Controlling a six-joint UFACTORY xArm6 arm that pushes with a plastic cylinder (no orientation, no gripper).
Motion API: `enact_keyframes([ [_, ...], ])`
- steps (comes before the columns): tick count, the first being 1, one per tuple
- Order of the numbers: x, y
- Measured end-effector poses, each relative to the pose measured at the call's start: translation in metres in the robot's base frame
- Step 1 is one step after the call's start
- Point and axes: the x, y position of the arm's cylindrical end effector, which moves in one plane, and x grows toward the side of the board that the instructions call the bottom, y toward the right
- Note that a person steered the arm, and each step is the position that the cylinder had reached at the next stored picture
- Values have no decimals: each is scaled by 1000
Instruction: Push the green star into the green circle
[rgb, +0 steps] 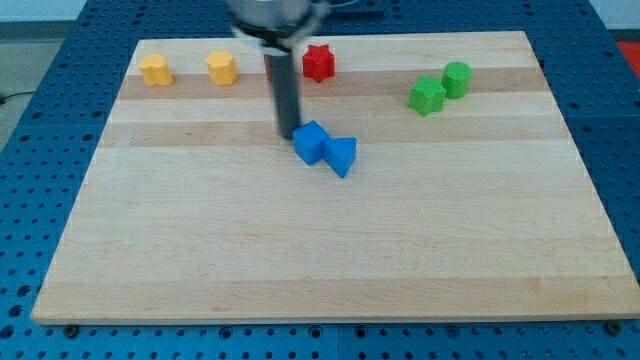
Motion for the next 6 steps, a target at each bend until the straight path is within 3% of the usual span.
enact_keyframes([
  [1, 2, 84],
  [2, -1, 86],
  [3, -43, 171],
  [4, -46, 210],
  [5, -46, 210],
  [6, -25, 138],
])
